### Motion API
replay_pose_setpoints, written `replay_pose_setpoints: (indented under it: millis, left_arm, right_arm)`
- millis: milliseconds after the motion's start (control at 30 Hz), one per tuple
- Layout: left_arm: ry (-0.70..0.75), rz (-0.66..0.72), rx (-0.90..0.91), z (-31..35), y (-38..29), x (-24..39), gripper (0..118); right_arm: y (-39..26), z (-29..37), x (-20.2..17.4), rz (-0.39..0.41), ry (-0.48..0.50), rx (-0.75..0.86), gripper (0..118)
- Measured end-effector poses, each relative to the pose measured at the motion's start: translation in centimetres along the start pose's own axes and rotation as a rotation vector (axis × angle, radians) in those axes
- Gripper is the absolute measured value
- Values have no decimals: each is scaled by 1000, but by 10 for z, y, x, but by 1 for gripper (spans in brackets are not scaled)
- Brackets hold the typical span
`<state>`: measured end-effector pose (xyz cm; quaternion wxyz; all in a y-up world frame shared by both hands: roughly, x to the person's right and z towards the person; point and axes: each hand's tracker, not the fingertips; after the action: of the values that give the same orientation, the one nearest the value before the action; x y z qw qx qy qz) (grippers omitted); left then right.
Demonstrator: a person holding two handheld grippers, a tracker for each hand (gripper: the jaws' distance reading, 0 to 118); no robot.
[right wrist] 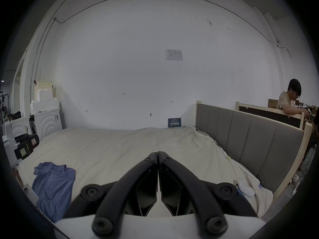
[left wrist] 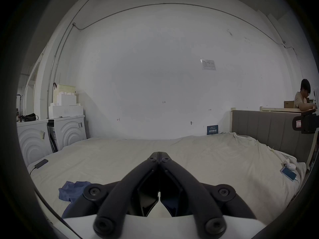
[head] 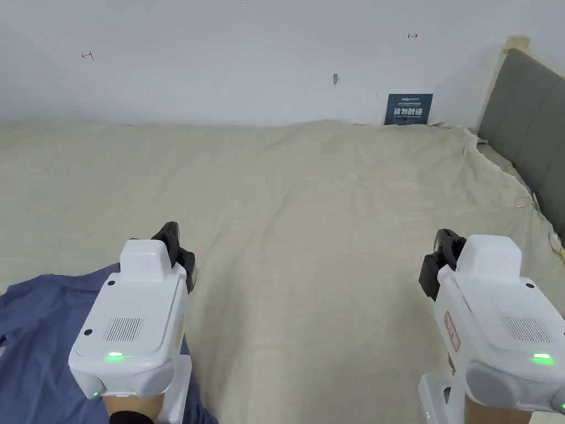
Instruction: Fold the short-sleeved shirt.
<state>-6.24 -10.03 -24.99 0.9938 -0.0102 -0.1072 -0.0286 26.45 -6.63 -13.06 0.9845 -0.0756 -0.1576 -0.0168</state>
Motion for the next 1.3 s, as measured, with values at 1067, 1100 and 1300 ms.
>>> replay_pose_setpoints:
  millis: [1067, 1100, 1300]
  left_arm:
    - [310, 10, -7, 59, 0, -121, 0]
    - [337, 14, -13, 66, 0, -130, 0]
    - [473, 13, -36, 109, -5, -175, 0]
  right_arm:
    - [14, -23, -126, 55, 304, 25, 0]
    - [14, -23, -135, 59, 327, 24, 0]
    - [13, -14, -193, 66, 454, 17, 0]
